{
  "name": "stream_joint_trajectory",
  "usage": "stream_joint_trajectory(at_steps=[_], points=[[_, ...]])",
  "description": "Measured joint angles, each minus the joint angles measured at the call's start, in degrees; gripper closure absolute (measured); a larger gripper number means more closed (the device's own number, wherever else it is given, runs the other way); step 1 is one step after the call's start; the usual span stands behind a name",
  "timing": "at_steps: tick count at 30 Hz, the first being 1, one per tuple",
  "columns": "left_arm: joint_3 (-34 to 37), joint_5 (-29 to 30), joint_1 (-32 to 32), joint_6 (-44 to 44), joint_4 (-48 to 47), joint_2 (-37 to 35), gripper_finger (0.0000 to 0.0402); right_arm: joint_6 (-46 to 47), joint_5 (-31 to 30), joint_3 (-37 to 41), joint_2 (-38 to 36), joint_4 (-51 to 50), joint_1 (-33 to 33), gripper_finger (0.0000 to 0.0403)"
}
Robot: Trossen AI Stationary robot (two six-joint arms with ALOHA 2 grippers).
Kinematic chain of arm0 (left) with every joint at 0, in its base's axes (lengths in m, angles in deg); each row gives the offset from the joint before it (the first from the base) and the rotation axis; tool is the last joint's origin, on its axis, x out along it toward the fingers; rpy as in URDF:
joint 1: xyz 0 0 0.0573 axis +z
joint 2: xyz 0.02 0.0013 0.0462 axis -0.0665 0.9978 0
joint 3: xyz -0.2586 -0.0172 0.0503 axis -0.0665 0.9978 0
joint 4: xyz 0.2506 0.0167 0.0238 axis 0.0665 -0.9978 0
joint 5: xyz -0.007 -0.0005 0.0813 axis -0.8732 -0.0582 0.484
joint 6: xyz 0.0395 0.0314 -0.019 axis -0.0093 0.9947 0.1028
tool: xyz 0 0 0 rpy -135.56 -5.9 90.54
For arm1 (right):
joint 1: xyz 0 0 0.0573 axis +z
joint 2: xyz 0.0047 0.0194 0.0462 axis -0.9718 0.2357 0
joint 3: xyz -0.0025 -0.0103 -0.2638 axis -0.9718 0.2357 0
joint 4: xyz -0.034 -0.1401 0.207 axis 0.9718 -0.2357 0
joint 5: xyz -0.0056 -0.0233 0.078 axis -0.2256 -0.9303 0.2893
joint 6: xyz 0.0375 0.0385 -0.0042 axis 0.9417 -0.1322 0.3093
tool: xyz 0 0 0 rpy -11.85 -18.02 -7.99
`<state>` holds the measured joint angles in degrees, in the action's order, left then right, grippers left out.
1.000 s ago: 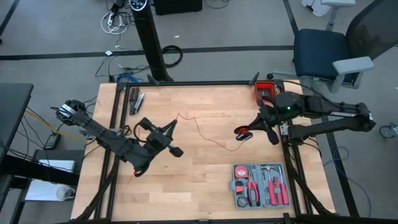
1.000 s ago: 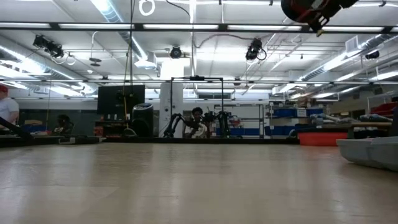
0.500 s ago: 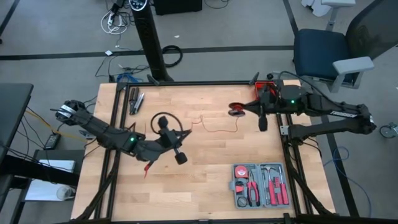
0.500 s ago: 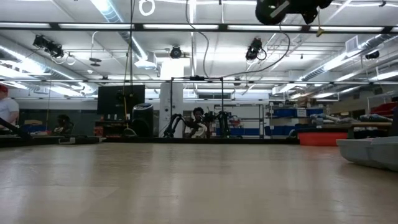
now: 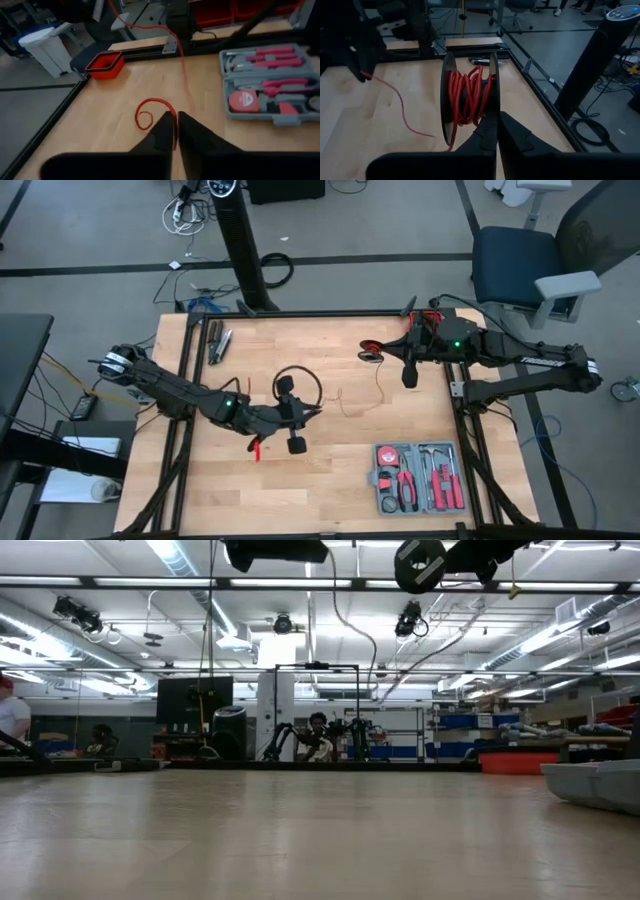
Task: Coil cords
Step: Uncoil the wire
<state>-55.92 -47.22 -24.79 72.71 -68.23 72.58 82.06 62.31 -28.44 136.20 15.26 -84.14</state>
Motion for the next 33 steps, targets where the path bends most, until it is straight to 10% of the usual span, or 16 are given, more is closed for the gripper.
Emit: stream_joint_trajectory(at_steps=[7,18,33], points=[[0.0,0.8,0.0,0.0,0.0,0.2,0.0276,-0.4,-0.5,0.0,-0.5,-0.1,0.0,0.04],[-1.4,8.0,0.3,0.4,1.1,0.0,0.0264,1.0,-7.0,0.7,0.6,-0.1,0.5,0.0401],[-1.5,5.0,4.9,-5.8,18.1,4.7,0.0264,-2.6,-6.6,9.2,9.2,39.2,9.1,0.0401]])
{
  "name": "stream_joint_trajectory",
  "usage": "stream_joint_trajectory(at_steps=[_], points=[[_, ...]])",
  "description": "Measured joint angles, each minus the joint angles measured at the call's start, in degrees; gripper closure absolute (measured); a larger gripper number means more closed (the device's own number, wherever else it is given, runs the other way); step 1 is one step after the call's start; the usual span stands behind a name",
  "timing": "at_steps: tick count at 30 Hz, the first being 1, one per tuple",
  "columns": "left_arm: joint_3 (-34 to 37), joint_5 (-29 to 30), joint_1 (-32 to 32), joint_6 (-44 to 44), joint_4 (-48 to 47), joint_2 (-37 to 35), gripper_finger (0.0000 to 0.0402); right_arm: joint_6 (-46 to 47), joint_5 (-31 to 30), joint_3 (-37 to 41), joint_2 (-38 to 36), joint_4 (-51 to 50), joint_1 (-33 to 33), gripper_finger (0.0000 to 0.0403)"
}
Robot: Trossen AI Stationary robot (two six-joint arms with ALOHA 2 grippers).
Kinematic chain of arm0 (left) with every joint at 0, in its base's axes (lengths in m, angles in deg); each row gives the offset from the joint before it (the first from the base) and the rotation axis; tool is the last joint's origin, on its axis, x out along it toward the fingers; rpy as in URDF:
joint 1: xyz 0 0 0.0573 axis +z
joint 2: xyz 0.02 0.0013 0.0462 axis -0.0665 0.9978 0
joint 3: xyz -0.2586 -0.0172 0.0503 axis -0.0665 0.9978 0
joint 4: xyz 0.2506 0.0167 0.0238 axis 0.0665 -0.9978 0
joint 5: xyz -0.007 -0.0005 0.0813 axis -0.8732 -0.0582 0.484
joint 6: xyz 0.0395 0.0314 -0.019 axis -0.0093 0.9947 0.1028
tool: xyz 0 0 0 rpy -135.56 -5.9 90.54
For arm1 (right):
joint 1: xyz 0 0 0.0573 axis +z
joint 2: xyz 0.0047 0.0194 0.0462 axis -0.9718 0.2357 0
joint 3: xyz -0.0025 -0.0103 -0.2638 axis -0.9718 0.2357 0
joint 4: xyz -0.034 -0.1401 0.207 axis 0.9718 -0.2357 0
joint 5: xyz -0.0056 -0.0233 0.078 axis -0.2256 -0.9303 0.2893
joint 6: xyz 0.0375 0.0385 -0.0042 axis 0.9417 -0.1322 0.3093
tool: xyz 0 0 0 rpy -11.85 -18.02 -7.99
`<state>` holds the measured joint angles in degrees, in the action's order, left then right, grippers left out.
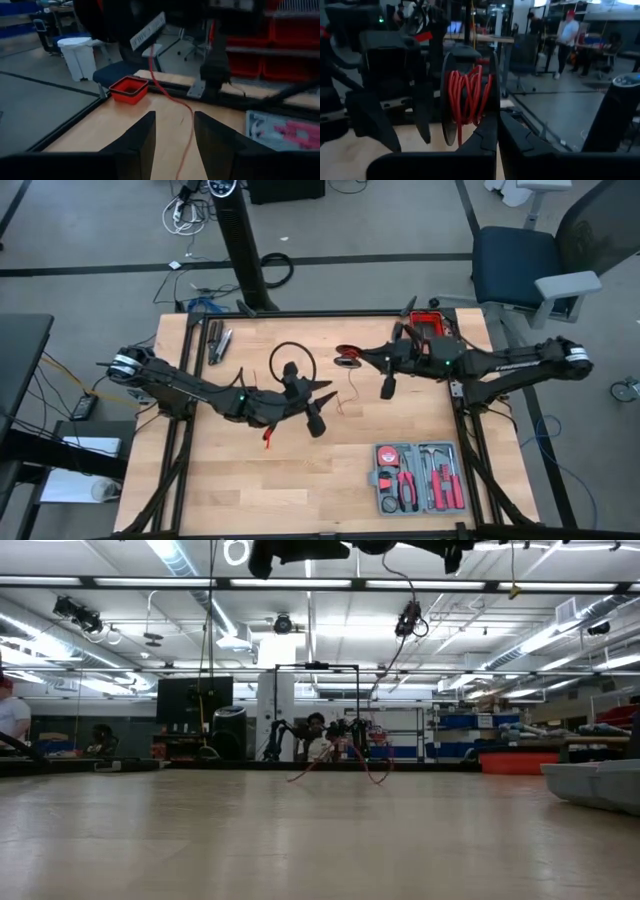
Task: Coil cords
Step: Uncoil the wire
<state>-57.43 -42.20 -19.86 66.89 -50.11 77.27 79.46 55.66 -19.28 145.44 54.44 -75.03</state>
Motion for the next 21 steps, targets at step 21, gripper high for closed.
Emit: stream_joint_trajectory(at_steps=[21], points=[[0.0,1.1,1.7,-3.0,0.5,2.3,0.0271,-7.0,-6.0,0.1,12.0,18.8,5.7,0.0401]])
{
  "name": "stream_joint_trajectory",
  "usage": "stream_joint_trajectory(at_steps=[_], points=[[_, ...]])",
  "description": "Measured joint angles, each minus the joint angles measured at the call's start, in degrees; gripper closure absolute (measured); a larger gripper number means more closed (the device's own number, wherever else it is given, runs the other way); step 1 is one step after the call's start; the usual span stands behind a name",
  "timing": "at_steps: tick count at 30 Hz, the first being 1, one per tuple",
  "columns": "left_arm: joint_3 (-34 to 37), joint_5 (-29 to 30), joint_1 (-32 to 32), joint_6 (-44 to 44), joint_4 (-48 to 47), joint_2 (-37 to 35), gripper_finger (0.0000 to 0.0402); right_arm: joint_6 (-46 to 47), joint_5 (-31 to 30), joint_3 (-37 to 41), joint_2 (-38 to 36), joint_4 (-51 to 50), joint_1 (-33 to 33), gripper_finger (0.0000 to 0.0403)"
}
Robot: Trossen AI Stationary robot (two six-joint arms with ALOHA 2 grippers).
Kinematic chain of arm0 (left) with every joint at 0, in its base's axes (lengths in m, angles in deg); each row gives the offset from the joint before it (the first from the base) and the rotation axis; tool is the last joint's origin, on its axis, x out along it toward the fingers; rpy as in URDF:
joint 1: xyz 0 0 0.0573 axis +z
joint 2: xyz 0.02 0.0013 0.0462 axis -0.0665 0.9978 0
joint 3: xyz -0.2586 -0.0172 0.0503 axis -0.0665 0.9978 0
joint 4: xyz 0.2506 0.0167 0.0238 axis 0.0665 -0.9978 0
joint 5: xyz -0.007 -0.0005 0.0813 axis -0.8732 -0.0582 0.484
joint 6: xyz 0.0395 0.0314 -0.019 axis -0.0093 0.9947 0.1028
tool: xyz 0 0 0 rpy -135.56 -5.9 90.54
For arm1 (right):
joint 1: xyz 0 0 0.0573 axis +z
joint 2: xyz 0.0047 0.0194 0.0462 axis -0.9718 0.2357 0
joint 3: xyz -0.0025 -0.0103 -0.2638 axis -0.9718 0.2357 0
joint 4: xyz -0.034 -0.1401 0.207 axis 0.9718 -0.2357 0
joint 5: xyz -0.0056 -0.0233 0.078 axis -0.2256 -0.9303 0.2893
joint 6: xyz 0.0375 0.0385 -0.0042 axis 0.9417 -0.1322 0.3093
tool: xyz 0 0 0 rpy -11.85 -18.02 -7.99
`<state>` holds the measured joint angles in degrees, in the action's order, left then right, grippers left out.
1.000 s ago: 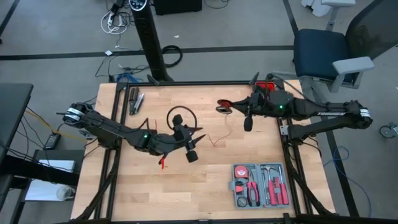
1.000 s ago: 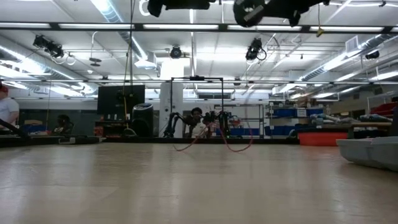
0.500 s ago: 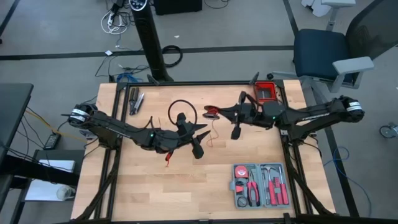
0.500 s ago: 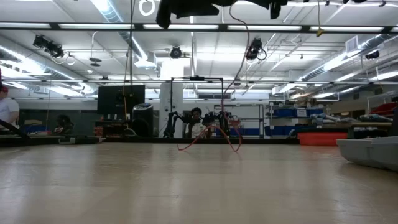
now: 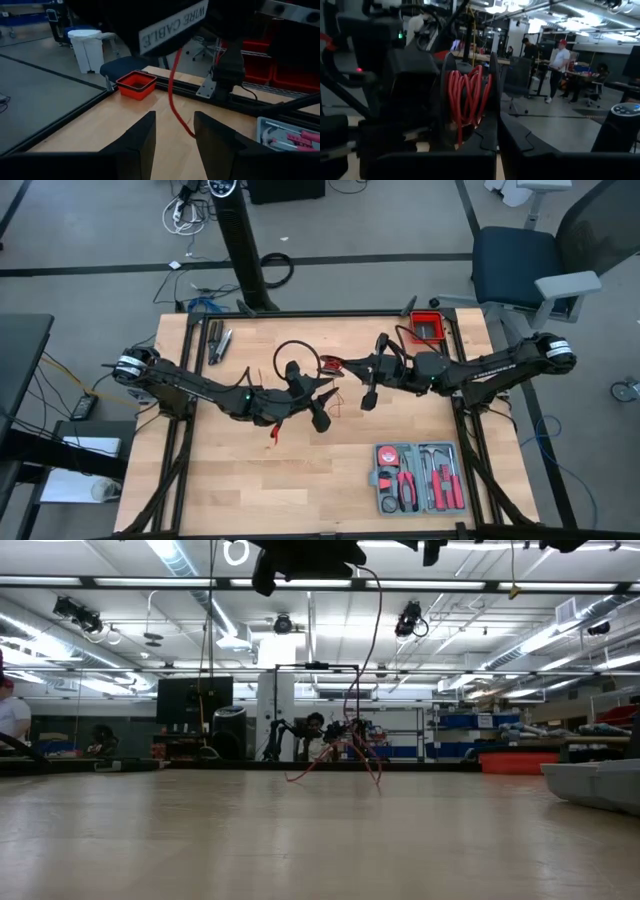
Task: Coil cords
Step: Uncoil the wire
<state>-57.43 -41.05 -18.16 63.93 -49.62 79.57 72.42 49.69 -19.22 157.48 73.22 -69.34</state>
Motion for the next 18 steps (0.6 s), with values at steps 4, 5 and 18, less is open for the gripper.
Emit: stream_joint_trajectory(at_steps=[4,5,18], points=[[0.0,-2.8,0.0,2.1,-1.1,0.0,0.0352,0.0,0.0,0.0,0.3,0.2,0.0,0.0401],[0.0,-3.4,0.0,2.6,-1.3,0.0,0.0376,0.0,0.0,0.0,0.4,0.1,0.0,0.0401],[-1.9,-5.4,-1.5,5.9,-0.8,-0.6,0.04,-8.4,-13.0,0.0,-0.6,-8.2,0.0,0.0401]])
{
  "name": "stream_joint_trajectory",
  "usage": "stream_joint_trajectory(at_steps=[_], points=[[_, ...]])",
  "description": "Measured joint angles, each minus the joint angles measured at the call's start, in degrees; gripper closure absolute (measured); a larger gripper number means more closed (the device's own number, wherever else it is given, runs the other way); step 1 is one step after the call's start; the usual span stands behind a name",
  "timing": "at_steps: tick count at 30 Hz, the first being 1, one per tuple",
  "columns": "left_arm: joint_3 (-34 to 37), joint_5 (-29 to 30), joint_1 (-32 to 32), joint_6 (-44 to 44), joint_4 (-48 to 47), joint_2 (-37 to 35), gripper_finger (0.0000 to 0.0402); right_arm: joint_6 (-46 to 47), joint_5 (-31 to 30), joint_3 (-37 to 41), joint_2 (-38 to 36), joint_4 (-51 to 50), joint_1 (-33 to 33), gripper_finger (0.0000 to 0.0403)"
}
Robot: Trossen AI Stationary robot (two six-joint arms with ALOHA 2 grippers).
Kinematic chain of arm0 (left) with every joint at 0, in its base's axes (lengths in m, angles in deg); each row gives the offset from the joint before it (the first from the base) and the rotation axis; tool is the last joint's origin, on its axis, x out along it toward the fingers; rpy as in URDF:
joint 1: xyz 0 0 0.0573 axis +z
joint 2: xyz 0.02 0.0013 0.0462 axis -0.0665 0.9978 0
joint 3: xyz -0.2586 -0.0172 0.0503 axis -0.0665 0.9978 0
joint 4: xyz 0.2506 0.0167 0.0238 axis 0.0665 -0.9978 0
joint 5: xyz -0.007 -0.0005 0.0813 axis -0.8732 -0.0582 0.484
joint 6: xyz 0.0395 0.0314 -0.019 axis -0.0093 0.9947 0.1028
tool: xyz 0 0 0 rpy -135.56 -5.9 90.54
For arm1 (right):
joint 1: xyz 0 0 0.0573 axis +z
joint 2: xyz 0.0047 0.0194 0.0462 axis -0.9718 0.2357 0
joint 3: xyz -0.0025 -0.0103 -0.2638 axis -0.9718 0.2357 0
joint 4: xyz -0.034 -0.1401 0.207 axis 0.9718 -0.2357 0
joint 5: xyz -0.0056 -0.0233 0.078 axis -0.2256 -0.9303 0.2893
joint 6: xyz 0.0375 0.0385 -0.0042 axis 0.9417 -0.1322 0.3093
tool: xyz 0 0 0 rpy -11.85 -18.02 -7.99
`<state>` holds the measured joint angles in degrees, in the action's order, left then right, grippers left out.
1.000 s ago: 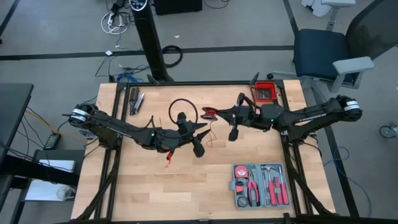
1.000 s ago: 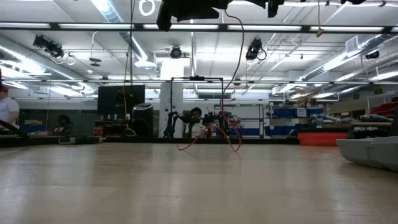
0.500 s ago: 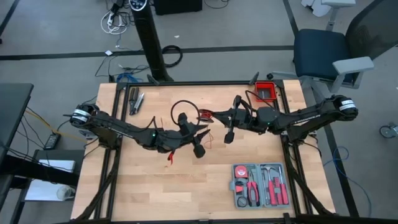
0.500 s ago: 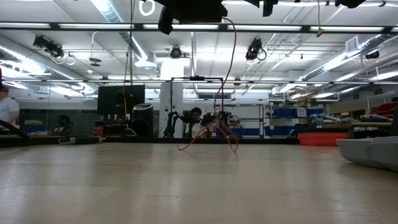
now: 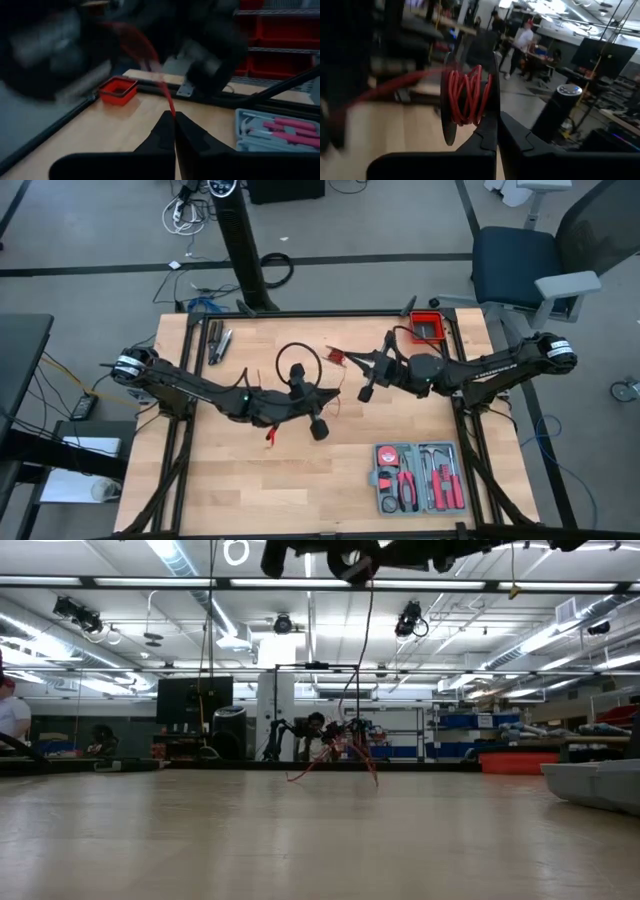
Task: Coil cords
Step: Uncoil the wire
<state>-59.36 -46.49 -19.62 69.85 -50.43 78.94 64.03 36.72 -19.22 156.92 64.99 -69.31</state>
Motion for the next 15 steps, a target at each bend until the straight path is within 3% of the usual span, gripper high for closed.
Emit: stream_joint_trajectory(at_steps=[7,15], points=[[-2.8,5.6,-3.4,7.9,-1.7,-2.2,0.0401,-3.9,-3.7,0.0,-0.5,-9.3,0.0,0.0401],[-4.0,21.8,-6.0,10.8,-13.0,-6.0,0.0401,0.3,-3.7,0.0,-5.0,-18.9,0.9,0.0401]])
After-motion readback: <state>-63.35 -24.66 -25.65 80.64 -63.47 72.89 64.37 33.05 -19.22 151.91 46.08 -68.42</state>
